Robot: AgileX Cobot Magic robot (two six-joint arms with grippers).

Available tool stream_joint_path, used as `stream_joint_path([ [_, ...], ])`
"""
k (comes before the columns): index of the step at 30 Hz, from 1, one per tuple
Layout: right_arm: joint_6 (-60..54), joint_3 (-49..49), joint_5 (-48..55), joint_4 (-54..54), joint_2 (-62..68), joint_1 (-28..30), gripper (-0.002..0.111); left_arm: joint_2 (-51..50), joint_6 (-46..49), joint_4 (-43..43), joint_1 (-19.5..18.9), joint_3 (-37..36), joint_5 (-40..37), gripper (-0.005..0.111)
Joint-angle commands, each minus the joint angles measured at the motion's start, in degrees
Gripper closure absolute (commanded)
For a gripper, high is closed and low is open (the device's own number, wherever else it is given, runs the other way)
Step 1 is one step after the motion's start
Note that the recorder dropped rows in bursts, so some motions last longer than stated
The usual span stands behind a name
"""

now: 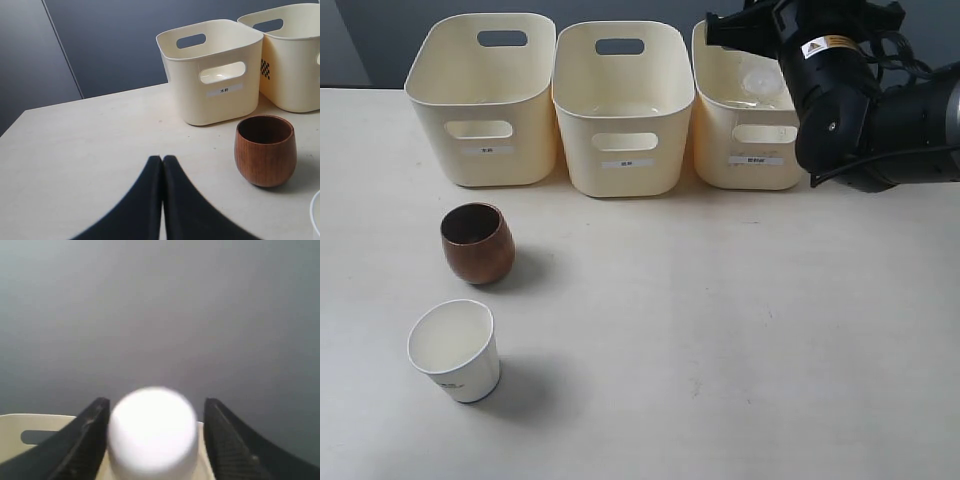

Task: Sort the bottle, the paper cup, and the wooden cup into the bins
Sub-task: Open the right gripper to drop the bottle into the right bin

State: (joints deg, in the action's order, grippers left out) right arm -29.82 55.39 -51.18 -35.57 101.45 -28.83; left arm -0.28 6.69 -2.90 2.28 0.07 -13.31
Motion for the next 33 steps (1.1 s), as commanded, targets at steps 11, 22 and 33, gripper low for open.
stream_joint_path([
  [11, -0.1, 0.4, 4.4, -8.4, 0.0, 0.4, 0.039, 0.3, -0.1, -0.2, 0.2, -0.1, 0.0, 0.107],
  [22, -0.1, 0.4, 29.9, -3.1, -8.1, 0.2, 0.039, 0.3, -0.1, -0.2, 0.2, -0.1, 0.0, 0.107],
  [33, -0.1, 0.4, 53.7, -2.0, -10.6, -2.4, 0.039, 0.3, -0.1, -0.2, 0.2, -0.1, 0.0, 0.107],
])
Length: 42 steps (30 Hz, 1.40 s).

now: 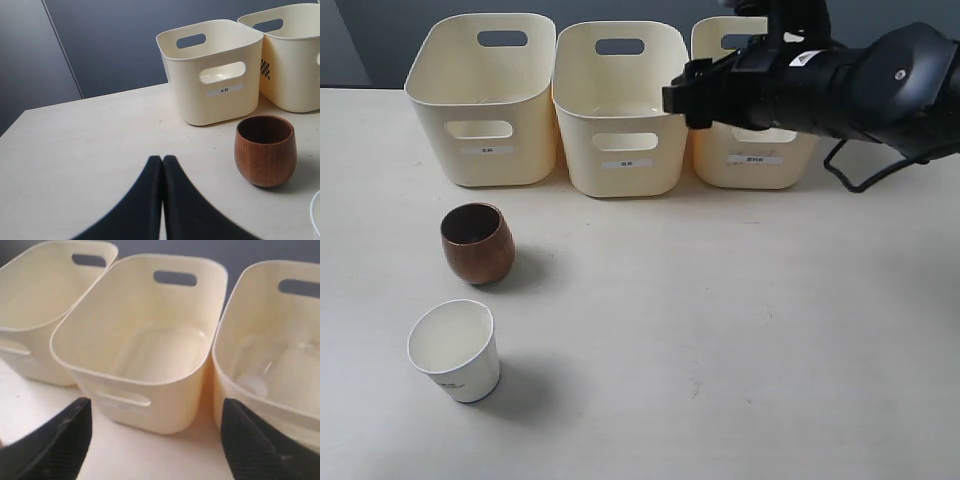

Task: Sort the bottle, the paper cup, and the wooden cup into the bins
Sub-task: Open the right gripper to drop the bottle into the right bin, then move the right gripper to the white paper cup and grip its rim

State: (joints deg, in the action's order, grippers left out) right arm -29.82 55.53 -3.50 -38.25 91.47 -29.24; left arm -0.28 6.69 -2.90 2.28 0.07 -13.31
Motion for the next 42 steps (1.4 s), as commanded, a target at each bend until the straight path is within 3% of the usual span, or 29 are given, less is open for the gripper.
stream_joint_path([
  [1, -0.1, 0.3, 7.0, 0.7, -0.6, -3.0, 0.039, 0.3, -0.1, -0.2, 0.2, -0.1, 0.0, 0.107],
  [15, -1.5, 0.1, 8.3, 0.5, -0.4, -19.4, 0.039, 0.3, -0.1, -0.2, 0.2, -0.1, 0.0, 0.107],
  [42, -1.1, 0.3, 4.9, -5.9, 10.3, -29.3, 0.039, 0.3, -0.1, -0.2, 0.2, -0.1, 0.0, 0.107],
])
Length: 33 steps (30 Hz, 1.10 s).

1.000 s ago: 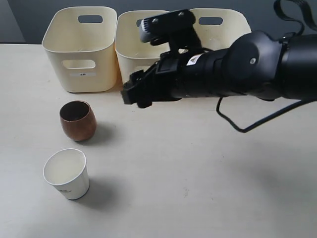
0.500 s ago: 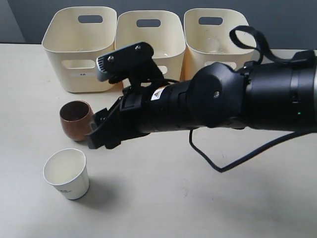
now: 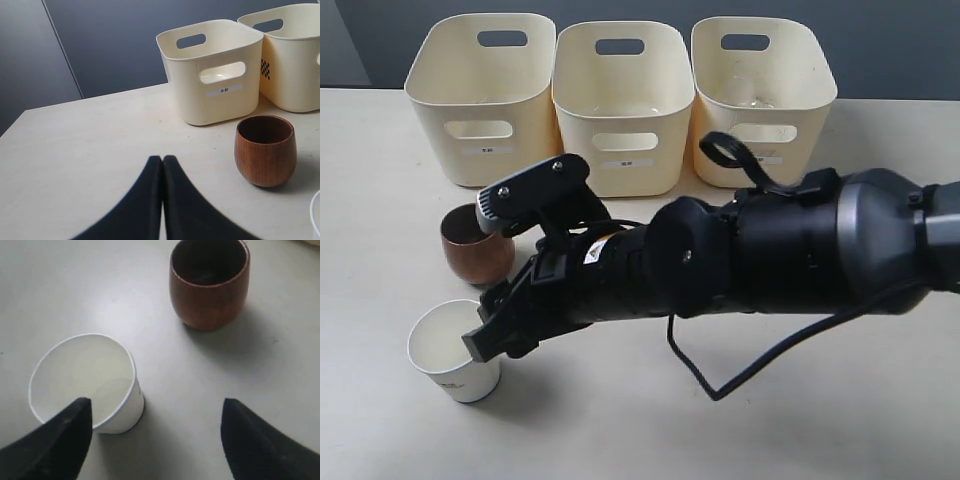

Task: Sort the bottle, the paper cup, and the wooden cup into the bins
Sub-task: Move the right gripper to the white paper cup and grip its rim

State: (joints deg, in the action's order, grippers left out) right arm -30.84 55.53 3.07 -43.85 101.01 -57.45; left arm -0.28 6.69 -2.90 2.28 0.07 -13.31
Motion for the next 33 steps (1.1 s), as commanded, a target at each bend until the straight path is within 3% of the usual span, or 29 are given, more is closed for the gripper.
stream_joint_path([
  [1, -0.1, 0.3, -2.0, -0.3, 1.0, -1.5, 0.039, 0.3, -0.1, -0.2, 0.2, -0.1, 0.0, 0.107],
  [33, 4.2, 0.3, -8.9, -3.2, 3.6, -2.8, 0.039, 0.3, -0.1, -0.2, 0.2, -0.1, 0.0, 0.107],
])
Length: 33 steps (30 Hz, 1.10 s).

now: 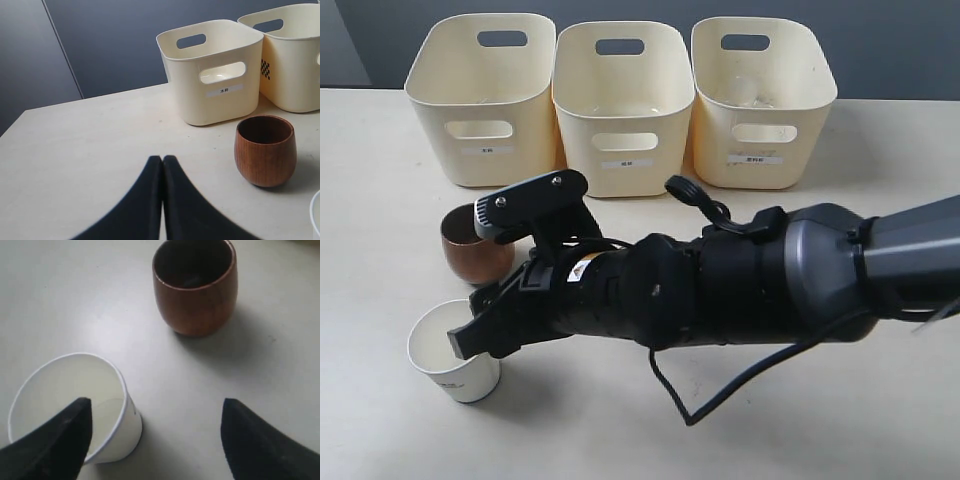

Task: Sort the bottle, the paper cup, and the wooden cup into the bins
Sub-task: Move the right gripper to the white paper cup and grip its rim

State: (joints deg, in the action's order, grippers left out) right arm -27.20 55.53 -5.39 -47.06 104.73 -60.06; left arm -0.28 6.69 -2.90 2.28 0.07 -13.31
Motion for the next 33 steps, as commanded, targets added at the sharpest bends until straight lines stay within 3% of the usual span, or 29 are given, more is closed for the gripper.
stream_joint_path([
  [1, 0.9, 0.3, -0.5, 0.0, -0.1, -0.3, 0.039, 0.3, -0.1, -0.2, 0.2, -0.1, 0.0, 0.107],
  [33, 2.6, 0.3, -2.5, -0.2, 0.1, -2.3, 0.039, 0.3, -0.1, -0.2, 0.2, -0.1, 0.0, 0.107],
])
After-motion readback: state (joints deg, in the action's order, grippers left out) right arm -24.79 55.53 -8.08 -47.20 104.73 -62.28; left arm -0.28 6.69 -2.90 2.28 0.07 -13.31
